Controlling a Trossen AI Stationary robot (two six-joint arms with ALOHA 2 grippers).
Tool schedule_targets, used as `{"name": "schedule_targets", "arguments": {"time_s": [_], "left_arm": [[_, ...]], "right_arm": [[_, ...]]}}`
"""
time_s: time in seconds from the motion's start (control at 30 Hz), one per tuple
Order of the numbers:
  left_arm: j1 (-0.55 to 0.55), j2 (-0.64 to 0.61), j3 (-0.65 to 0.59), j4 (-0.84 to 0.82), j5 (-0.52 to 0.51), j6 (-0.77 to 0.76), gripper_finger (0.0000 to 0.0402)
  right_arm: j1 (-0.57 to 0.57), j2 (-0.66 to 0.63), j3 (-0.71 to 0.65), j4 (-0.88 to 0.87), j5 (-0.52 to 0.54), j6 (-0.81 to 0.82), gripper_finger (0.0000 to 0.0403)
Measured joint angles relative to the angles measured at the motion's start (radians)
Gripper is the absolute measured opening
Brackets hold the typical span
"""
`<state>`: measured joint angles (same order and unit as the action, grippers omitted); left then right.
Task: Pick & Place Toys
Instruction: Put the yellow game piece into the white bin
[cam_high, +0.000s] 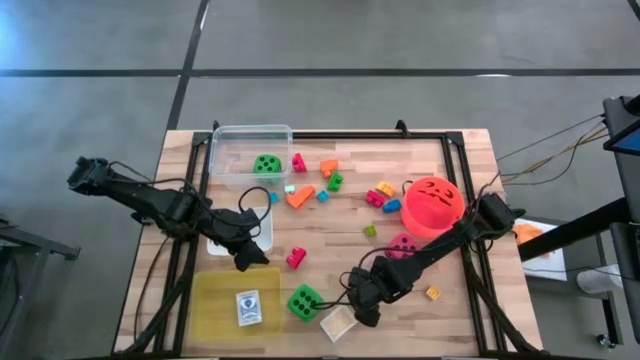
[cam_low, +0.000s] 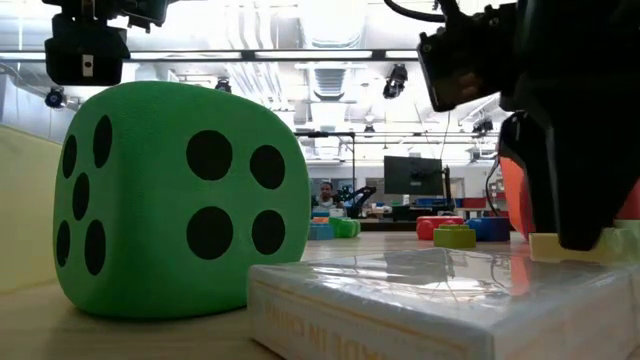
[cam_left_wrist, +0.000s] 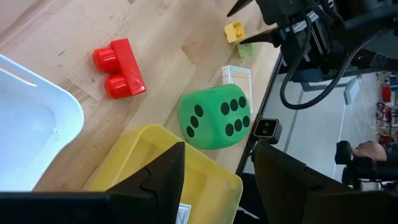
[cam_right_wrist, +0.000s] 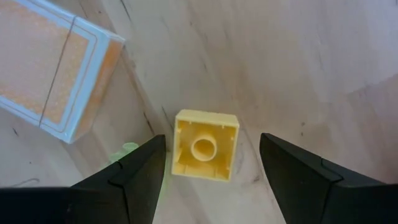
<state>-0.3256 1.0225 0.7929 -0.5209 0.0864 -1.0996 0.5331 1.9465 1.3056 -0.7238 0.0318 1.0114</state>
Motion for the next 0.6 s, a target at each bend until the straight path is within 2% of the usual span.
{"name": "schedule_targets", "arguments": {"time_s": [0.37, 0.6], "left_arm": [[0.0, 0.0, 0.0, 0.0, 0.003, 0.0, 0.0181], [0.0, 0.0, 0.0, 0.0, 0.003, 0.0, 0.0181]], "right_arm": [[-0.001, 0.0, -0.003, 0.0, 0.024, 0.037, 0.0254], [-0.001, 0.05, 0.012, -0.013, 0.017, 0.042, 0.0254]]}}
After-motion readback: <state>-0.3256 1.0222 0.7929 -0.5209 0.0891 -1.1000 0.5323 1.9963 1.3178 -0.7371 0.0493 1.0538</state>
